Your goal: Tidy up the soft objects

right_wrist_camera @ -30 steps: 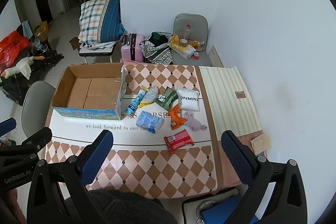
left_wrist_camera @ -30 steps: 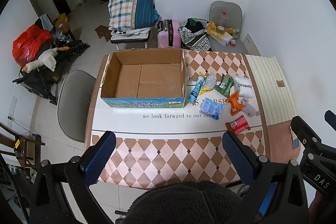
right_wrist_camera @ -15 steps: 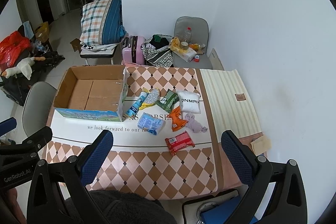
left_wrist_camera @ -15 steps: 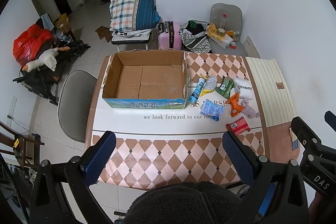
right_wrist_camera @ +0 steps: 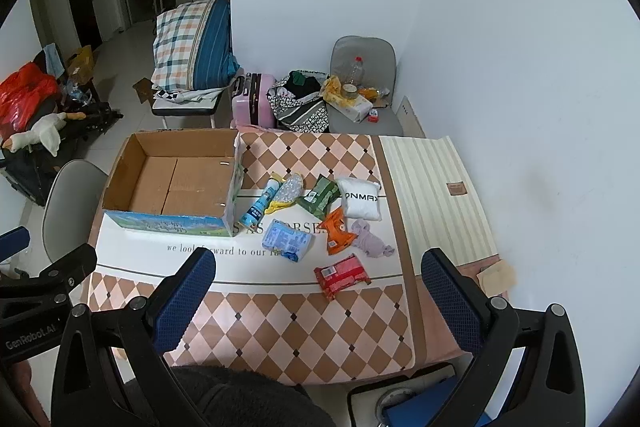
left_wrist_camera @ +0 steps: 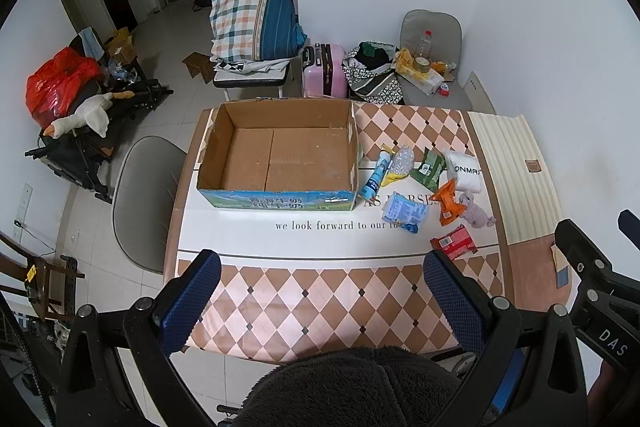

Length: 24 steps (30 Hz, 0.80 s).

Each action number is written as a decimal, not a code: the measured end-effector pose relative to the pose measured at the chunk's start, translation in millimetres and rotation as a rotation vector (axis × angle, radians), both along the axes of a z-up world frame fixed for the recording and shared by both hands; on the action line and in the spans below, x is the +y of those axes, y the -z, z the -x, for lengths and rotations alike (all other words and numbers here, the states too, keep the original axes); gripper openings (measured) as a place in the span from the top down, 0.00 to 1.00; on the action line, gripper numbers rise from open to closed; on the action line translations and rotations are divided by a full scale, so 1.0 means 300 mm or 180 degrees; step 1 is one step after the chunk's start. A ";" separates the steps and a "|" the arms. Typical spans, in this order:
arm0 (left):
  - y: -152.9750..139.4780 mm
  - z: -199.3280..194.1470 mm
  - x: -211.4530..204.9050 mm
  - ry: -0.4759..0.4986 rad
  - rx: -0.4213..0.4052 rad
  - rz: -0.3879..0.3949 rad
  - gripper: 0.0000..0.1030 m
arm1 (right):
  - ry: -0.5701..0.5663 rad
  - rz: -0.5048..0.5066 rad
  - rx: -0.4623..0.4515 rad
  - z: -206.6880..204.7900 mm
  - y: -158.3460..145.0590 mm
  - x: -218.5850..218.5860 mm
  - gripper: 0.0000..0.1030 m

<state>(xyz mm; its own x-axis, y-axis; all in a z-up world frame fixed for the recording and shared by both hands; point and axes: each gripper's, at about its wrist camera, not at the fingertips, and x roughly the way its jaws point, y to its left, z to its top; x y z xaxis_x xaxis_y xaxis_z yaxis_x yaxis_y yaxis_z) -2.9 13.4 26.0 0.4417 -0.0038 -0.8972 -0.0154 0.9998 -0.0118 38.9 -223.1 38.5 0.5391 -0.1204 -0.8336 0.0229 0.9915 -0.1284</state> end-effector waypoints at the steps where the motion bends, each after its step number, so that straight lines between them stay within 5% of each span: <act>1: -0.001 -0.001 0.000 0.0001 0.0000 -0.0004 0.00 | -0.0002 0.0001 -0.0001 -0.002 -0.002 0.000 0.00; 24: -0.024 -0.006 0.015 -0.0010 -0.0033 0.0002 0.00 | -0.0018 0.0006 -0.0026 -0.005 -0.009 0.011 0.00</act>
<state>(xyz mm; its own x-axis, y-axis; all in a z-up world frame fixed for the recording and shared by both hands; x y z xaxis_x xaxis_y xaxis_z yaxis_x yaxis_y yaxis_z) -1.1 18.0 33.1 0.4510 -0.0030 -0.8925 -0.0185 0.9997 -0.0127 40.3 -219.8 41.2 0.5465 -0.1190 -0.8290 0.0184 0.9913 -0.1302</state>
